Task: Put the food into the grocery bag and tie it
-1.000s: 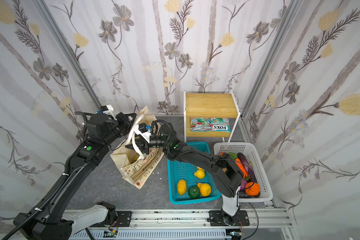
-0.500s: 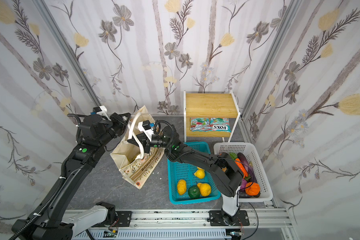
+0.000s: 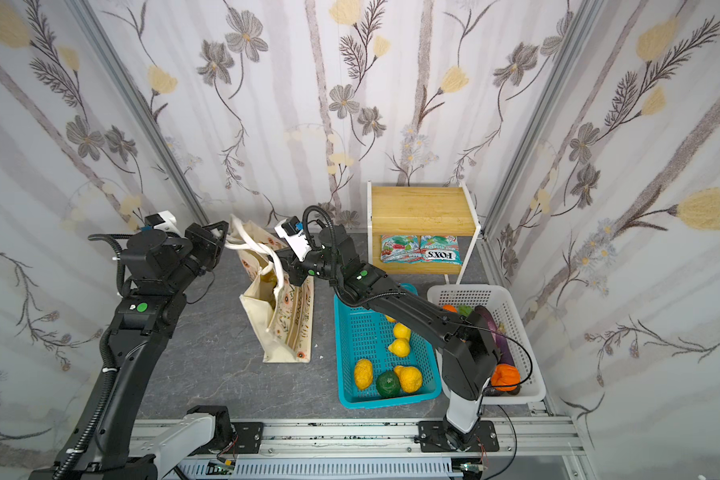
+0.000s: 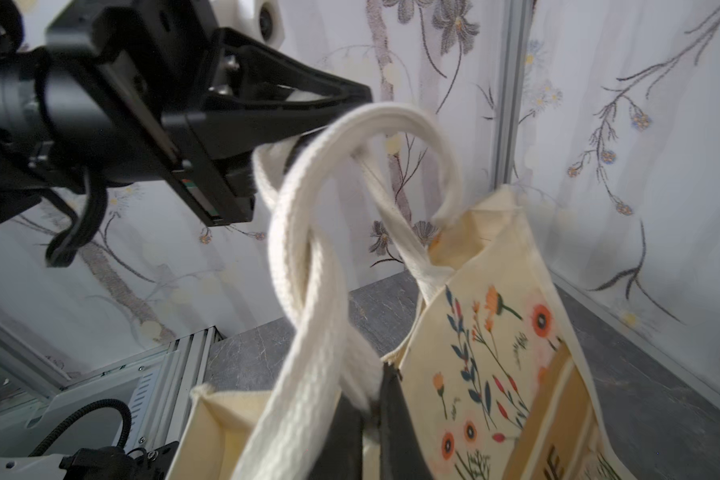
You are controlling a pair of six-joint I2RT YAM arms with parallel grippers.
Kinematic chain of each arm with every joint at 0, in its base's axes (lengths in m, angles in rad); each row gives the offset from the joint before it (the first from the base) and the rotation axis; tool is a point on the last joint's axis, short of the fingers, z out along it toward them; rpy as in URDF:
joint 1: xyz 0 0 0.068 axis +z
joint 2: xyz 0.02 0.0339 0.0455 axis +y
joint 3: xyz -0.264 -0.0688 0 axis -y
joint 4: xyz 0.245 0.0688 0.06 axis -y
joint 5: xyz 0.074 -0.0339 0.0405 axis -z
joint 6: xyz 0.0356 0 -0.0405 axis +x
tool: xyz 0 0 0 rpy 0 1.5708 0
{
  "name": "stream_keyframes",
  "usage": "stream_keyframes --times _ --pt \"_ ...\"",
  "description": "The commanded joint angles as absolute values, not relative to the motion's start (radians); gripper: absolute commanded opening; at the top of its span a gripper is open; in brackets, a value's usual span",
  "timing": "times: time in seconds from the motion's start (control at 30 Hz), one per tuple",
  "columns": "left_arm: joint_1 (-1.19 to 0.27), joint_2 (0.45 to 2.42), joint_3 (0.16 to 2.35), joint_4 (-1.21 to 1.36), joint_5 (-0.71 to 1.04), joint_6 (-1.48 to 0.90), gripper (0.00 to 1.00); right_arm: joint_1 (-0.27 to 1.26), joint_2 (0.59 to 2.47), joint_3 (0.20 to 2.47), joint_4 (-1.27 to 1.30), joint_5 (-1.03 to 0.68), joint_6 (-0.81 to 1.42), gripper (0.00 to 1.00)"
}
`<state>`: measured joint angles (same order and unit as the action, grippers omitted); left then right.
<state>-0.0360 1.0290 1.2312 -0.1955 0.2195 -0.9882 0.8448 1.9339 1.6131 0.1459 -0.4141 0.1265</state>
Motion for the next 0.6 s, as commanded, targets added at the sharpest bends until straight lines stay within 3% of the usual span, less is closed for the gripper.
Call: stream_keyframes --times 0.0,0.23,0.57 --pt "0.015 0.996 1.235 -0.112 0.178 -0.901 0.0 0.789 1.965 1.691 0.05 -0.258 0.224 0.0" --pt "0.093 0.961 1.212 -0.1 0.225 -0.831 0.0 0.749 2.093 1.904 0.01 -0.233 0.383 0.0" --pt "0.103 0.851 0.936 -0.091 0.206 -0.641 0.0 0.677 2.312 2.178 0.009 -0.046 0.688 0.0"
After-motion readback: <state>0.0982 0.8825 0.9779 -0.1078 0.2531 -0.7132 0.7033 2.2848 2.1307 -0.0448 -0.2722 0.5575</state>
